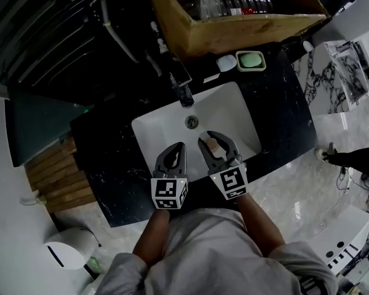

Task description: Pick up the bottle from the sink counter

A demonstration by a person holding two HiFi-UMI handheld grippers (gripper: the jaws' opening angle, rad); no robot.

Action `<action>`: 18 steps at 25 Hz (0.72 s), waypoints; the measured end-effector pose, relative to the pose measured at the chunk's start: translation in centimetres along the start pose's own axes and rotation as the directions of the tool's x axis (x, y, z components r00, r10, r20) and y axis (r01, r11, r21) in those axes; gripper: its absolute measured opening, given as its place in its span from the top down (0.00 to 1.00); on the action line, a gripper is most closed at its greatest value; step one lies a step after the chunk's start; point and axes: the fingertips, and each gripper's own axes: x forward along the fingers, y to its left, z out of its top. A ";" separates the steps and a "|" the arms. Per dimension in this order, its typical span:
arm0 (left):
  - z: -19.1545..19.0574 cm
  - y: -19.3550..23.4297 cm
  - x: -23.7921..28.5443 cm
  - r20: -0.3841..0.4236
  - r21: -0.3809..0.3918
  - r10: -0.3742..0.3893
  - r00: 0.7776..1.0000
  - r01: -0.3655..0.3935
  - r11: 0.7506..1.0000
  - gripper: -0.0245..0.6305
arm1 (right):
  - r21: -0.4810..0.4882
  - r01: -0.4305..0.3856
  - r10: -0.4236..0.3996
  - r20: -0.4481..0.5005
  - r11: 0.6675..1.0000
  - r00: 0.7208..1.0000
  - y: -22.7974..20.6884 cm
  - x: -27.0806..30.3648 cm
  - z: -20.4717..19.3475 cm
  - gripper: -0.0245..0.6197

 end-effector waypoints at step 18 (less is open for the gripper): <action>3.5 -4.2 1.8 0.075 -0.031 0.218 0.973 -0.217 0.976 0.94 | -0.044 -0.136 0.140 0.088 0.990 0.986 -5.3 -4.2 1.1 0.77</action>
